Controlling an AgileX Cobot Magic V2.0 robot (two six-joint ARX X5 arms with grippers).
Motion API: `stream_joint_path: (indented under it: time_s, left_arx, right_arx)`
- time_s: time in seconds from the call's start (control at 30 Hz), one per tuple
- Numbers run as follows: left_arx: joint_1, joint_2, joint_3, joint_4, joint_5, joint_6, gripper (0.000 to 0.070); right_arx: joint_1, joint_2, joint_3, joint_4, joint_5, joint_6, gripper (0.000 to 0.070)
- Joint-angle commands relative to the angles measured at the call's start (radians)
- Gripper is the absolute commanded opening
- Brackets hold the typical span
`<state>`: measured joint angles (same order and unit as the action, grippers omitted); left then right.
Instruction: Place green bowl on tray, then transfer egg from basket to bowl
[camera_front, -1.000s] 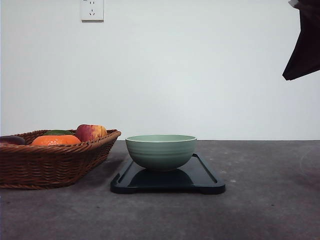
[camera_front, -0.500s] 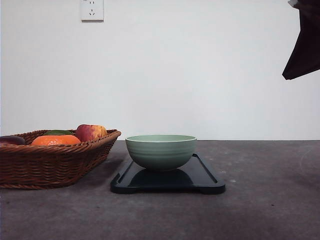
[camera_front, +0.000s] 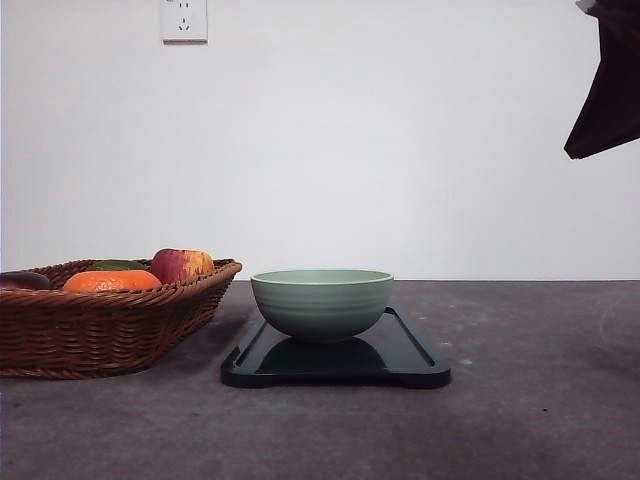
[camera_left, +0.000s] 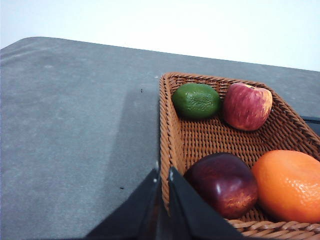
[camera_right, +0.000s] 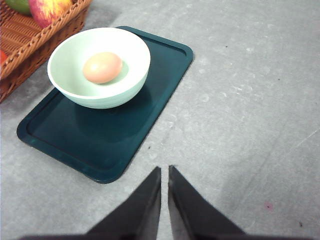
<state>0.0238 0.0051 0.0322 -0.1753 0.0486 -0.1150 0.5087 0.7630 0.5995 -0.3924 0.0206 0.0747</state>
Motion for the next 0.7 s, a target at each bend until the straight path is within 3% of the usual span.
stream_joint_path:
  time_s: [0.0,0.2,0.5,0.67]
  left_arx:
    - [0.001,-0.001,-0.019,0.016,-0.001,0.018,0.0023]
    - [0.001,-0.001,-0.019,0.015,-0.001,0.018,0.0023]
    - [0.001,-0.001,-0.019,0.015,-0.001,0.018,0.0023]
    - [0.001,-0.001,-0.019,0.016,-0.001,0.018,0.0023]
  right_arx:
    - [0.005,-0.007,0.006,0.006,0.009,-0.036,0.0016]
    - [-0.093,-0.104,-0.043,0.027,0.012,-0.078,0.0016]
    - [-0.342,-0.435,-0.371,0.318,0.006,-0.062,0.0016]
    - [-0.414,-0.612,-0.49,0.34,0.007,-0.055,0.0016]
